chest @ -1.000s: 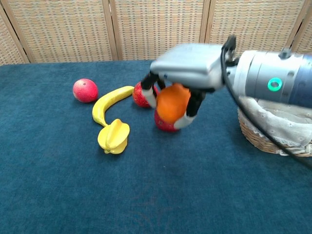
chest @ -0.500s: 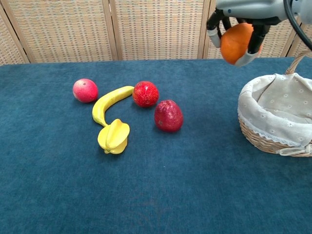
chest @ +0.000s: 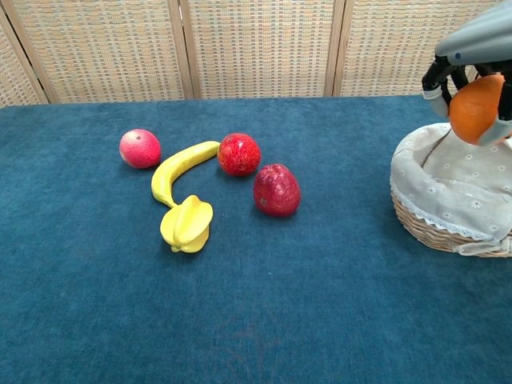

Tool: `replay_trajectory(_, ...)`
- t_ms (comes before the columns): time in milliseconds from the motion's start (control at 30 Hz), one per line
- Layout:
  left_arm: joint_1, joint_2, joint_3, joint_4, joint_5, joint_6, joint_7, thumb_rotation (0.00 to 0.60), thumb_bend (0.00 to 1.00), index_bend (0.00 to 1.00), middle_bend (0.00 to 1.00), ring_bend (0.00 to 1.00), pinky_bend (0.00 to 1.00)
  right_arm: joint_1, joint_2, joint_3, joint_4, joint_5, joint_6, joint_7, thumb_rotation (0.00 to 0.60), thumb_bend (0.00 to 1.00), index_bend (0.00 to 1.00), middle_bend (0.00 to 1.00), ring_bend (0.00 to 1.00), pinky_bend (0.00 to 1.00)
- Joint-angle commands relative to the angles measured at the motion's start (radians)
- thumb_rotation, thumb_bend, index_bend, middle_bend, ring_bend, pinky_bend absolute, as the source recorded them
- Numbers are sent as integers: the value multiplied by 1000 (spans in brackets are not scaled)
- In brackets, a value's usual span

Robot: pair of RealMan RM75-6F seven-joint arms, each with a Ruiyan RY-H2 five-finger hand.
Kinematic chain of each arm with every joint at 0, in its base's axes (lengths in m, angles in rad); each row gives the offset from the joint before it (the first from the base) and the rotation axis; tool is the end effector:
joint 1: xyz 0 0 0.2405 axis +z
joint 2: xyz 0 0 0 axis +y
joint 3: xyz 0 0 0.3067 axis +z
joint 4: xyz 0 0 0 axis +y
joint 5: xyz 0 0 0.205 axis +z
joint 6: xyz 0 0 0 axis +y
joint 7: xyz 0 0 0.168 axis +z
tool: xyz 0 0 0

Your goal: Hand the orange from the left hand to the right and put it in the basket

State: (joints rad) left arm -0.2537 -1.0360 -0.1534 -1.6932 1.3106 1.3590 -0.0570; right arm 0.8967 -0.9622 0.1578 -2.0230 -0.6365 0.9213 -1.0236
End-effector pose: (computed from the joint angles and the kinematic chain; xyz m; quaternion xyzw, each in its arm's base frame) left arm -0.3240 0.2845 0.2169 -0.5627 -0.4074 -0.4286 0.5777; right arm -0.1463 -0.3902 0.1433 0.8178 -0.2128 0.1590 0.5105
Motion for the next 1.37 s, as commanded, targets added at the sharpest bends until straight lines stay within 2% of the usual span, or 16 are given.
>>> replay_trajectory(33, 0, -1, -1, 0, -1, -2, 1, 600, 0, 0, 0, 0, 0, 17, 18, -36, -12, 30, -1, 0, 600, 74, 159, 91, 61, 134)
replay_trajectory(100, -1, -1, -1, -2, -1, -3, 2, 600, 0, 0, 0, 0, 0, 26, 22, -50, -16, 46, 8, -5, 600, 13, 60, 12, 1, 49)
replay_trajectory(167, 0, -2, -1, -2, 2, -3, 3, 600, 0, 0, 0, 0, 0, 30, 20, -55, -17, 43, 23, 10, 600, 1, 12, 0, 0, 9)
replay_trajectory(367, 0, -2, -2, -2, 3, -5, 2, 600, 0, 0, 0, 0, 0, 21, 35, -67, -29, -9, 49, 62, 600, 0, 0, 0, 0, 0)
replay_trajectory(467, 1, -2, -2, -2, 6, -5, 1, 600, 0, 0, 0, 0, 0, 0, 62, -60, -54, -80, 67, 117, 600, 0, 0, 0, 0, 0)
replay_trajectory(533, 2, -2, -1, -3, 9, -4, 0, 600, 0, 0, 0, 0, 0, -32, 83, -51, -64, -178, 88, 181, 600, 0, 0, 0, 0, 0)
replay_trajectory(633, 4, -1, 1, -5, 17, -1, -2, 600, 0, 0, 0, 0, 0, -138, 114, -43, -47, -463, 190, 366, 600, 0, 0, 0, 0, 0)
replay_trajectory(667, 6, 0, 2, -6, 21, 1, -3, 600, 0, 0, 0, 0, 0, -177, 114, -51, -15, -568, 231, 442, 600, 0, 0, 0, 0, 0)
replay_trajectory(767, 12, 1, 8, -10, 35, 10, -3, 600, 0, 0, 0, 0, 0, -275, 98, -75, 90, -780, 372, 620, 600, 0, 0, 0, 0, 0)
replay_trajectory(867, 22, 1, 17, -15, 50, 26, -2, 600, 0, 0, 0, 0, 0, -356, 60, -97, 203, -896, 499, 771, 600, 0, 0, 0, 0, 0)
replay_trajectory(1000, 45, 0, 30, -23, 74, 59, -2, 600, 0, 0, 0, 0, 0, -462, 15, -129, 296, -941, 619, 898, 600, 0, 0, 0, 0, 0)
replay_trajectory(1167, 70, 0, 47, -26, 100, 92, -4, 600, 0, 0, 0, 0, 0, -562, -10, -172, 321, -953, 681, 922, 600, 0, 0, 0, 0, 0)
replay_trajectory(1367, 90, -1, 63, -25, 136, 121, -2, 600, 0, 0, 0, 0, 0, -626, -14, -205, 314, -967, 698, 915, 600, 0, 0, 0, 0, 0)
